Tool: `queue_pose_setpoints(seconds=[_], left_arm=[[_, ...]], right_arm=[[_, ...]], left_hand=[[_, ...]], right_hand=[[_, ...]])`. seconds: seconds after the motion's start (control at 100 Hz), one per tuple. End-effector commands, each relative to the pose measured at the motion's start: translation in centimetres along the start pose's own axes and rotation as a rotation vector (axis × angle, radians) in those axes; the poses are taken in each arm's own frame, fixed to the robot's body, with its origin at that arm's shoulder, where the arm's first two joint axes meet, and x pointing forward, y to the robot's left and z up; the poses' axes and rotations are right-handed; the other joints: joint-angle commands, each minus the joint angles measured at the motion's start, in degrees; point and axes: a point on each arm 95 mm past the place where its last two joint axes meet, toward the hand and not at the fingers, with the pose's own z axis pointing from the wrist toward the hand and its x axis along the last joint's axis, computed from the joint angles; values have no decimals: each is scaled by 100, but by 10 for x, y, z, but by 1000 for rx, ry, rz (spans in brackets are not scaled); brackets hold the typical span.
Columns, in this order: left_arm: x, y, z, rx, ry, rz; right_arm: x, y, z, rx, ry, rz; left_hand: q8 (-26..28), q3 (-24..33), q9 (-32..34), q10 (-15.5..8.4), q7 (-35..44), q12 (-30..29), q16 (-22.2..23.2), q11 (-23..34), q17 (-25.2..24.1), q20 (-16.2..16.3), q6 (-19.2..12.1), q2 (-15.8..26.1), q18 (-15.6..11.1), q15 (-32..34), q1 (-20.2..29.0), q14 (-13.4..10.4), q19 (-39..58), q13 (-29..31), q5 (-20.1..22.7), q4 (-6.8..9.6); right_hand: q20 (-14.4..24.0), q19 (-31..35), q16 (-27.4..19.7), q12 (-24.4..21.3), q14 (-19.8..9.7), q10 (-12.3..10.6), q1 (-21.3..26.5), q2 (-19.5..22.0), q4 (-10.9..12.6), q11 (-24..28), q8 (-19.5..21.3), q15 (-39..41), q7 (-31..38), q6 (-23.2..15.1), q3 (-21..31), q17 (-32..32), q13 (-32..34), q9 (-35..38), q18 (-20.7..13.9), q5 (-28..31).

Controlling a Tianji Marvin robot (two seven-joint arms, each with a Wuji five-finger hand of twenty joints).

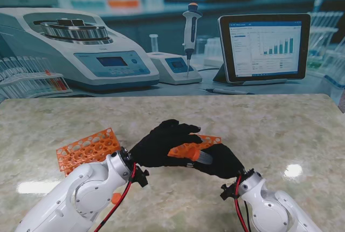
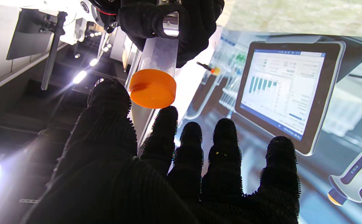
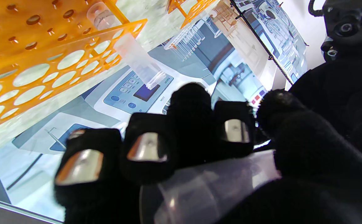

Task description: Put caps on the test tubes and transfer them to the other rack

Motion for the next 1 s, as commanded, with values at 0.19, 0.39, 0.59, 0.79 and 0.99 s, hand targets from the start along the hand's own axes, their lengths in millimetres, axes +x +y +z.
queue_pose_setpoints(seconds=[0.19, 0.39, 0.59, 0.79, 0.99], left_arm=[[-3, 1, -1, -17, -9, 11], [-3, 3, 0, -16, -9, 8], [-2, 5, 4, -21, -6, 12], [-1, 7, 5, -27, -7, 3], [-1, 8, 6, -11, -9, -7]], right_arm=[[2, -3, -1, 3, 0, 7], [2, -3, -1, 3, 0, 8], [2, -3, -1, 2, 0, 7], [2, -3, -1, 1, 0, 7], [2, -3, -1, 1, 0, 7]], left_hand=[[224, -38, -214, 24, 43, 63, 10, -66, -75, 230, 134, -339, 20, -90, -219, -95, -281, -181, -156, 80], [677, 230, -166, 26, 513, 103, 44, -43, -33, 283, 67, -382, 34, -60, -349, -91, -280, -133, -225, 47], [1283, 775, -100, 44, 1393, 134, 87, -14, 9, 301, -42, -333, 55, -16, -168, -102, -223, -33, -393, 54], [1918, 813, -14, 52, 2282, 151, 123, 21, 40, 273, -202, -204, 70, 28, 388, -95, -155, 54, -519, 108], [1844, 419, 343, 112, 3165, 165, 188, 102, 134, 254, -312, 54, 114, 148, 1371, -28, -40, 373, -204, 275]], right_hand=[[27, 128, 248, 24, -340, 22, 187, 329, -47, 10, 92, 650, 10, -139, 121, 88, 80, 94, 70, 304], [27, 128, 248, 24, -337, 27, 187, 327, -47, 11, 92, 651, 8, -143, 121, 88, 80, 92, 70, 303], [28, 128, 248, 23, -336, 24, 180, 332, -47, 11, 94, 652, 3, -146, 123, 88, 80, 95, 70, 304], [28, 128, 248, 22, -336, 26, 181, 330, -47, 10, 96, 652, 2, -146, 124, 88, 80, 92, 70, 304], [28, 128, 248, 21, -336, 30, 182, 323, -48, 9, 97, 652, 2, -146, 124, 88, 80, 94, 70, 304]])
